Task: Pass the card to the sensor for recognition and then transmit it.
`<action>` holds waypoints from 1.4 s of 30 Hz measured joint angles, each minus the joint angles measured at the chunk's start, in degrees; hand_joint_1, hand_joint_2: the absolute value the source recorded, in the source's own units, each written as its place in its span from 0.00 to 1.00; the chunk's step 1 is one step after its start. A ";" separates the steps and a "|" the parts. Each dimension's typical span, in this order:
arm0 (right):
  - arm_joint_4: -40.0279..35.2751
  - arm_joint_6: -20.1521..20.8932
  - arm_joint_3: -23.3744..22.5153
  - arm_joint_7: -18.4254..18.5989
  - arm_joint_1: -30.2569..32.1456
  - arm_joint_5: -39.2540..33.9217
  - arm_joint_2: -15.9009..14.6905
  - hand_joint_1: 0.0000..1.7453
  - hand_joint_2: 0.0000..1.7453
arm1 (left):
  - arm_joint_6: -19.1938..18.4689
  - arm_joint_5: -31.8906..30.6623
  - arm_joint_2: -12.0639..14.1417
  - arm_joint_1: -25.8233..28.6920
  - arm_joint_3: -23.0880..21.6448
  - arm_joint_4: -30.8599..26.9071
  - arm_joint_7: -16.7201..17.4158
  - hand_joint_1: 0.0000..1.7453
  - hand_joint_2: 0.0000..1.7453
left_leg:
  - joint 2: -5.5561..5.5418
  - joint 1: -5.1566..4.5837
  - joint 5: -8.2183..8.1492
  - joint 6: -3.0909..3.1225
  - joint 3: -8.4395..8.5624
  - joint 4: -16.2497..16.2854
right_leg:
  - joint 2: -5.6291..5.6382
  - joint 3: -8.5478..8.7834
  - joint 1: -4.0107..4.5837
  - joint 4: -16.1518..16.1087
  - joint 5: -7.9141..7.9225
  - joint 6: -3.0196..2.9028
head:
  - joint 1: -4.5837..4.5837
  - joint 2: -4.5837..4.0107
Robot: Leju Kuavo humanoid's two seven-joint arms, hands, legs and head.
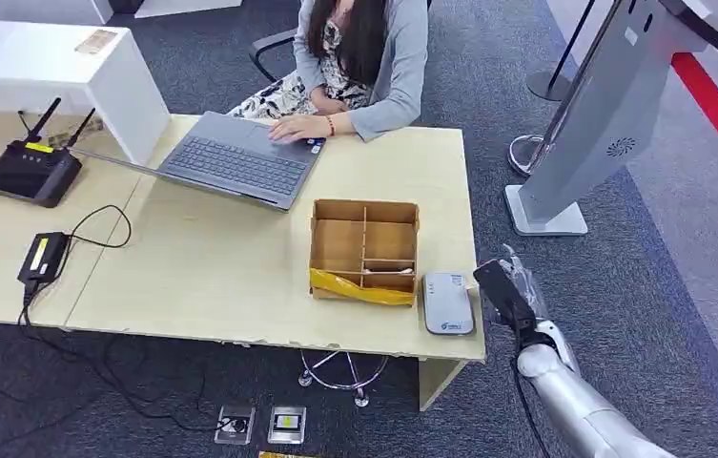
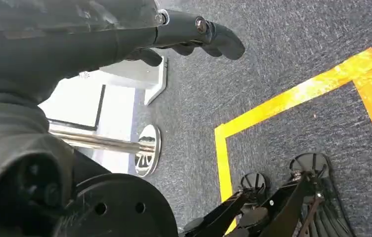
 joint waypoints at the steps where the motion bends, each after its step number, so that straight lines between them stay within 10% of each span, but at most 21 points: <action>1: -0.15 0.00 0.00 0.13 0.12 0.00 0.00 1.00 1.00 | 0.00 0.00 -0.02 0.00 0.00 0.00 0.04 0.00 0.00 | 0.00 0.00 0.00 0.00 0.00 0.00 | 0.00 0.00 0.00 0.00 0.00 0.00 | 0.02 0.00; 42: -15.22 -3.80 -2.19 4.72 8.54 4.09 -8.57 1.00 1.00 | 0.02 -0.90 1.14 9.74 -2.54 0.31 -8.42 0.00 0.00 | 0.08 -0.01 -0.05 -0.03 0.00 -0.01 | 0.05 0.01 -0.02 -0.02 -0.01 -0.01 | 0.02 0.00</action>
